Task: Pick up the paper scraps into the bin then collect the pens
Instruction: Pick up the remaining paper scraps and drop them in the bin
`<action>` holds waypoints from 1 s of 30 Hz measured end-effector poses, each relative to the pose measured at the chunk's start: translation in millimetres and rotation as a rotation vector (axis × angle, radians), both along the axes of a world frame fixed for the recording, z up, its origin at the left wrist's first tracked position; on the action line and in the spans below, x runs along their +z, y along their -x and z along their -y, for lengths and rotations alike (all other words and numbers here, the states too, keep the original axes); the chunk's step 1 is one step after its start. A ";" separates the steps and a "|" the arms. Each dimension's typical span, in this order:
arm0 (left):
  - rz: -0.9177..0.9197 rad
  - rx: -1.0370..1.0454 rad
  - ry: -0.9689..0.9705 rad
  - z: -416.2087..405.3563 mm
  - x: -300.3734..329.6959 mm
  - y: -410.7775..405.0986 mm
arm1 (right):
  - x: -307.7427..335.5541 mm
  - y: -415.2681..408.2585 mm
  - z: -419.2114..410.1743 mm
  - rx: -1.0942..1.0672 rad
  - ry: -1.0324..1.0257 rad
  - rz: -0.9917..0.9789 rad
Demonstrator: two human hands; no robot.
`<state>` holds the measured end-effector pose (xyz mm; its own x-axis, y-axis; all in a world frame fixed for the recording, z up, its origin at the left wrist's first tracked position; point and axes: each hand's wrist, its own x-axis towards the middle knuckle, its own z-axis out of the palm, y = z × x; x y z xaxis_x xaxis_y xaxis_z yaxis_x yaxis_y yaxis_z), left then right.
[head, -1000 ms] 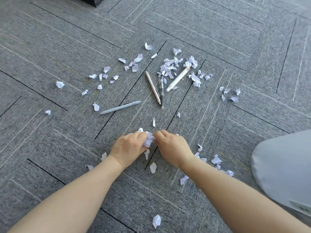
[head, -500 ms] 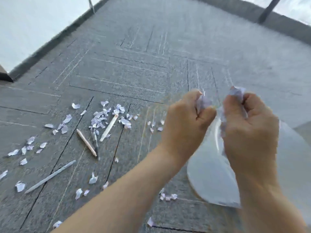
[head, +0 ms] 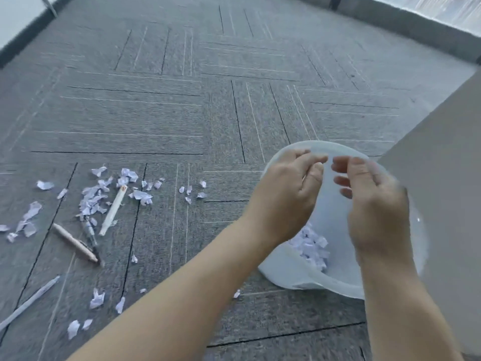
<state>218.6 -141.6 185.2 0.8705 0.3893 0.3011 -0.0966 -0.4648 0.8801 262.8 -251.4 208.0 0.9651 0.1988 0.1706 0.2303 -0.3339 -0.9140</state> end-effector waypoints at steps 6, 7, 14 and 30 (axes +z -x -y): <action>0.020 0.394 -0.071 -95.7 -60.3 79.3 | -18.1 61.9 -111.4 0.428 -0.086 0.097; -0.084 0.475 -0.073 -114.9 -81.4 97.9 | -36.0 73.4 -132.8 0.492 -0.021 0.089; -0.752 0.810 -0.119 -193.4 -197.1 262.0 | -185.6 144.8 -246.4 1.146 0.757 0.240; -1.114 1.076 -0.179 -322.7 -263.1 370.3 | -262.2 142.3 -422.0 1.230 1.048 0.369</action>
